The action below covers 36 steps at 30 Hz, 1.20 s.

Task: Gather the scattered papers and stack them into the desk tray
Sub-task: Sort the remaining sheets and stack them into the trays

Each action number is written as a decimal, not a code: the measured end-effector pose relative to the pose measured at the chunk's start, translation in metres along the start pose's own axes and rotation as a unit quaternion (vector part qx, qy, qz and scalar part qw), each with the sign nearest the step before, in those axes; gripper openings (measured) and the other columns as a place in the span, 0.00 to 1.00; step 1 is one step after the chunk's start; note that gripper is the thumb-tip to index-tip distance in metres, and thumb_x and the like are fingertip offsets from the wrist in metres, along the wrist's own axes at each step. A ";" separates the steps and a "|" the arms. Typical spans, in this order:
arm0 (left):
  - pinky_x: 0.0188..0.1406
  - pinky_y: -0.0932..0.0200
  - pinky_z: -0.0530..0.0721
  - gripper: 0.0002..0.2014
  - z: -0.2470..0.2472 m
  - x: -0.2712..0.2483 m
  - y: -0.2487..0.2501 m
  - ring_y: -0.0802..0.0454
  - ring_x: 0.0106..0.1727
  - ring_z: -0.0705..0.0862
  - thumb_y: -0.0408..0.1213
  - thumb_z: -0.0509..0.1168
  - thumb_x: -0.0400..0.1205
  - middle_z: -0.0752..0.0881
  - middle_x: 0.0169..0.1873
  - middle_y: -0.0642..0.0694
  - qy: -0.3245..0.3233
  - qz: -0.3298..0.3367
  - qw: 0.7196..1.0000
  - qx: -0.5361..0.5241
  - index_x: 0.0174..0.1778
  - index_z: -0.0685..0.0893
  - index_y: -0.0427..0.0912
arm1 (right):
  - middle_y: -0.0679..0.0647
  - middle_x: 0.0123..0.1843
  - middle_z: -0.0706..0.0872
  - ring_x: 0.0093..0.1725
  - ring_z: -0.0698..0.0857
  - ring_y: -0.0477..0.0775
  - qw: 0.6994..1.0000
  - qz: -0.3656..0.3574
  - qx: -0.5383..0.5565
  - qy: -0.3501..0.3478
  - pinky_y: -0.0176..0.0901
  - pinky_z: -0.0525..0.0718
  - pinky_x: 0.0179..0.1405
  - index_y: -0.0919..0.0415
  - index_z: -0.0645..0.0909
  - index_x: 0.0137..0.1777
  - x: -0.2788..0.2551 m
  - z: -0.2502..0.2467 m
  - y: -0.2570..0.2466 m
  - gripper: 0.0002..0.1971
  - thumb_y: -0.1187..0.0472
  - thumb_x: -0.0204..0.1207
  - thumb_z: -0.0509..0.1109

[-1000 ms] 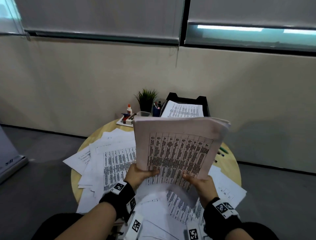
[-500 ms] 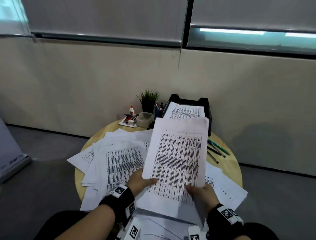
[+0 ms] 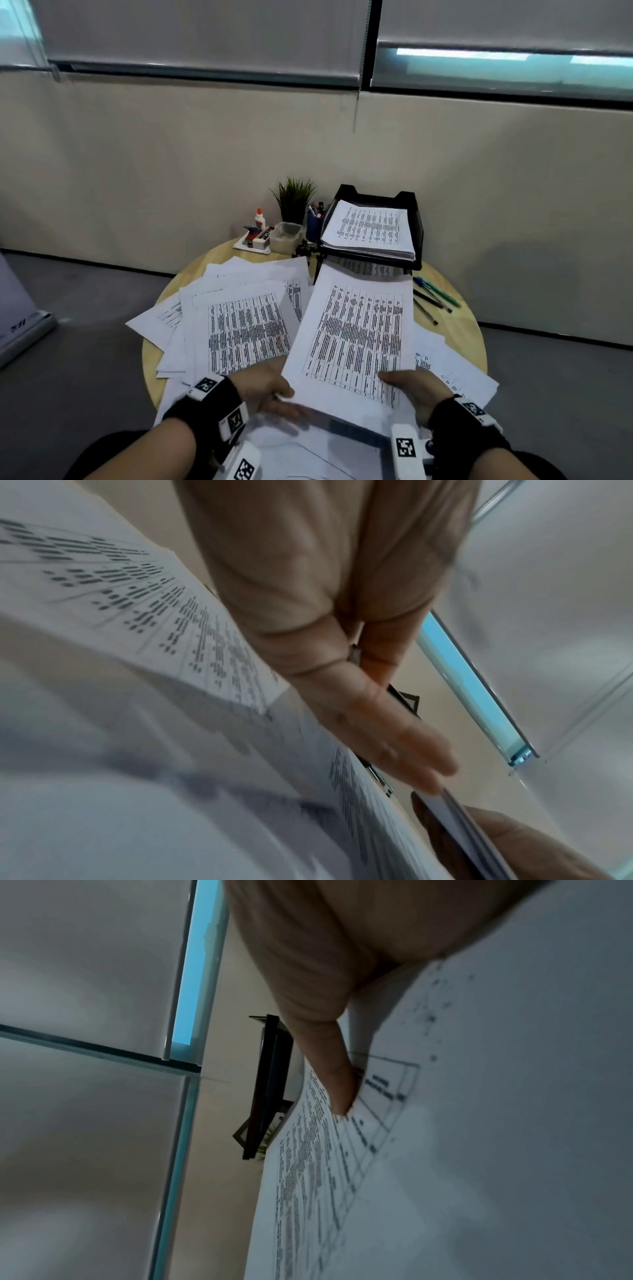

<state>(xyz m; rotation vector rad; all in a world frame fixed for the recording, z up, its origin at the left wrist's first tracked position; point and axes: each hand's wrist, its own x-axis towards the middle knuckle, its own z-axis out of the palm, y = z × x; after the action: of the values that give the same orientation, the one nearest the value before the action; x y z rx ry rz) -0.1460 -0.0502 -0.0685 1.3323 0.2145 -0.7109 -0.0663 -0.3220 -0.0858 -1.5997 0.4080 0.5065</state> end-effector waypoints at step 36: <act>0.33 0.53 0.89 0.10 -0.062 0.232 0.136 0.39 0.26 0.84 0.25 0.71 0.74 0.85 0.29 0.34 0.371 0.131 0.912 0.117 0.32 0.76 0.35 | 0.63 0.20 0.77 0.13 0.76 0.53 0.971 -0.078 0.191 0.121 0.41 0.82 0.19 0.66 0.69 0.38 0.171 0.000 -0.094 0.12 0.79 0.75 0.67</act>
<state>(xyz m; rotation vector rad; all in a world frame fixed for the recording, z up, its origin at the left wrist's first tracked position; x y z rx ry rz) 0.1282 -0.0639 -0.0973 1.7812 0.5586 0.0321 0.1273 -0.3070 -0.1011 -1.3062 0.5226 0.1009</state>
